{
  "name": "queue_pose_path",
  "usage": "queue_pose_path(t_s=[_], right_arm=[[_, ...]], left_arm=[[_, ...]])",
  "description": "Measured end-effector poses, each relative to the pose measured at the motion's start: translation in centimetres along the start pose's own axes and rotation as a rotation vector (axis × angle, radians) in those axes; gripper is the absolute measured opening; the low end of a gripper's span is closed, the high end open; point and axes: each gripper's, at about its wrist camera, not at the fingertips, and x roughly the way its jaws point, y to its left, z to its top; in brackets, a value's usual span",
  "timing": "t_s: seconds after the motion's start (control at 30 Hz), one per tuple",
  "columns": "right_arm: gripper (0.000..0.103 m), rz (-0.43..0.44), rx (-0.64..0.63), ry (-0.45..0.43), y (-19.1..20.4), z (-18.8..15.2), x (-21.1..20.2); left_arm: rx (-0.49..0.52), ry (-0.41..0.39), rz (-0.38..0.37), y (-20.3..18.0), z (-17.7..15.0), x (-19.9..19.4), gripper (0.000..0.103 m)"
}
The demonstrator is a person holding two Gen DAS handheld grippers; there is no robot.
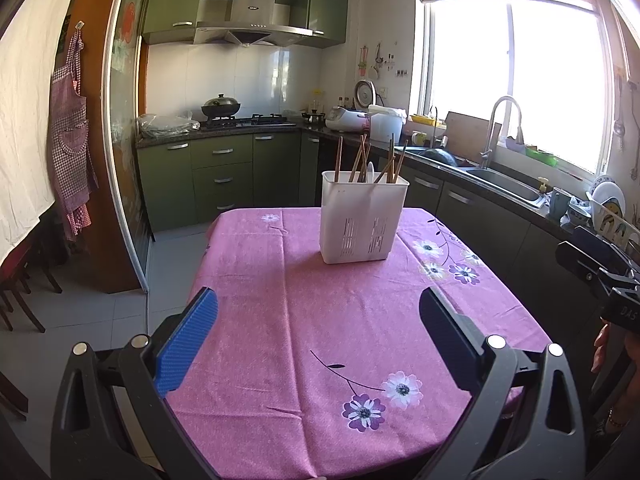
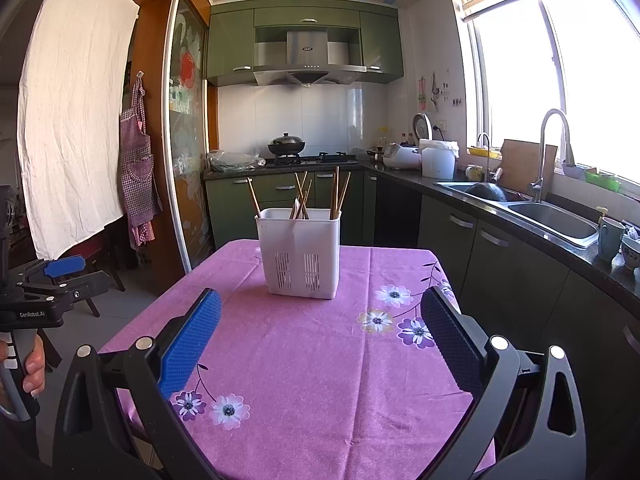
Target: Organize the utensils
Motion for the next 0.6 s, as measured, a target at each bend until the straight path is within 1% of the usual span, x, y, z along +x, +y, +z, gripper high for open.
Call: queue_pose_path(t_s=[0.6], right_arm=[[0.098, 0.005, 0.000, 0.007, -0.05, -0.23, 0.28]], left_arm=[[-0.003, 0.006, 0.002, 0.10, 0.09, 0.17, 0.096]])
